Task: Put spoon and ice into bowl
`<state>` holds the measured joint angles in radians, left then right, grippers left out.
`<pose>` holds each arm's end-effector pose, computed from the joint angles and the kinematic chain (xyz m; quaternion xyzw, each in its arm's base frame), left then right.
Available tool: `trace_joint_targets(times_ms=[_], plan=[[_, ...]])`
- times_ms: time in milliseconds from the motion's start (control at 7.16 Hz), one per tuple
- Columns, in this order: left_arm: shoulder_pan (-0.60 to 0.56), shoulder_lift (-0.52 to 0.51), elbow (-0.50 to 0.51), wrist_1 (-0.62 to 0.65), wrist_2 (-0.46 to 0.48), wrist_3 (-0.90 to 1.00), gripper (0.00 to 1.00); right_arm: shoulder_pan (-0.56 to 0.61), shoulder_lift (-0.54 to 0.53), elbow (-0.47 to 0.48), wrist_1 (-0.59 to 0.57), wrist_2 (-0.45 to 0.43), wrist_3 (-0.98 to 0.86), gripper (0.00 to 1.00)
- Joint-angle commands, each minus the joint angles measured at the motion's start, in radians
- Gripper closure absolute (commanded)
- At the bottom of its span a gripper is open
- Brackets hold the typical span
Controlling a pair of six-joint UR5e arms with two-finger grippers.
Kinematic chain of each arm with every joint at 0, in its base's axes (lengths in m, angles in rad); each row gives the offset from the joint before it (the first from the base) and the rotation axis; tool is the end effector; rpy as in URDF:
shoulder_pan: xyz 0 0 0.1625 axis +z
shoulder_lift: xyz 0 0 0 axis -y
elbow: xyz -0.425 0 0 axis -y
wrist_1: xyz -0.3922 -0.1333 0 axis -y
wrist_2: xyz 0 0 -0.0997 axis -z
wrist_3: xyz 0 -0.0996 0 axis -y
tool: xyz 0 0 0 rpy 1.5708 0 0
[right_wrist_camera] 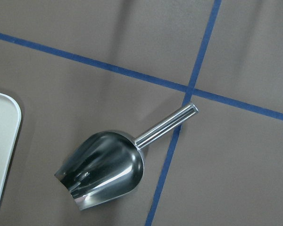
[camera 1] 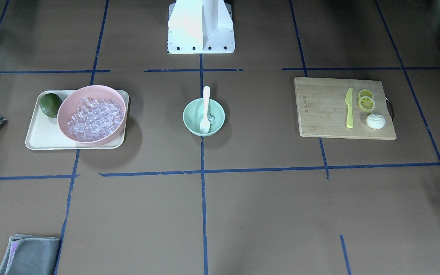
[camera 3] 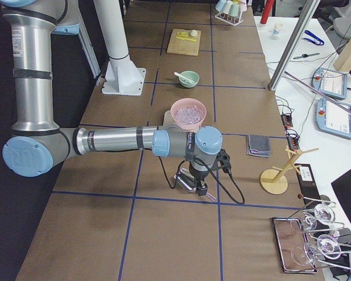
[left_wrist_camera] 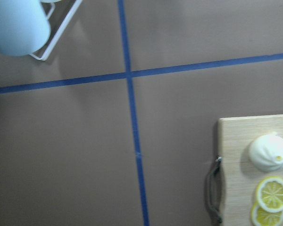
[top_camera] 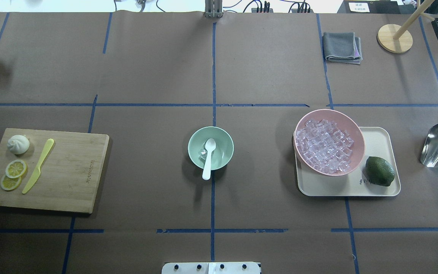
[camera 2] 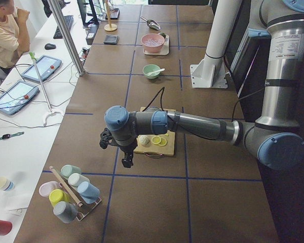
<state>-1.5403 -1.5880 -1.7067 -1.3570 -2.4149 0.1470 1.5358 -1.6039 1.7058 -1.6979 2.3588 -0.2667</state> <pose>-0.0439 -0.4920 0.5997 -0.0038 0.4104 0.0684 0.9093 0.0461 -0.4759 0.6201 0.0328 -0.3826 -0.1340 0.9135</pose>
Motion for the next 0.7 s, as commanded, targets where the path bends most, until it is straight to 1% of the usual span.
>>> trace_joint_targets(times_ms=[0,140,279,419,559], plan=[[0.002,0.002,-0.001,0.001,0.000,-0.001,0.00,-0.002,0.001,-0.003,0.004,0.005,0.009,0.00],[0.002,-0.004,0.008,0.001,0.000,-0.003,0.00,-0.003,0.002,-0.002,0.003,0.010,0.010,0.00],[0.002,0.000,-0.010,0.004,0.000,-0.003,0.00,-0.003,0.004,-0.009,0.003,0.010,0.009,0.00],[0.002,0.005,-0.007,0.003,0.047,-0.003,0.00,-0.006,0.004,-0.009,0.003,0.010,0.010,0.00],[0.002,-0.001,0.001,0.001,0.119,-0.006,0.00,-0.006,0.004,-0.008,0.004,0.010,0.010,0.00]])
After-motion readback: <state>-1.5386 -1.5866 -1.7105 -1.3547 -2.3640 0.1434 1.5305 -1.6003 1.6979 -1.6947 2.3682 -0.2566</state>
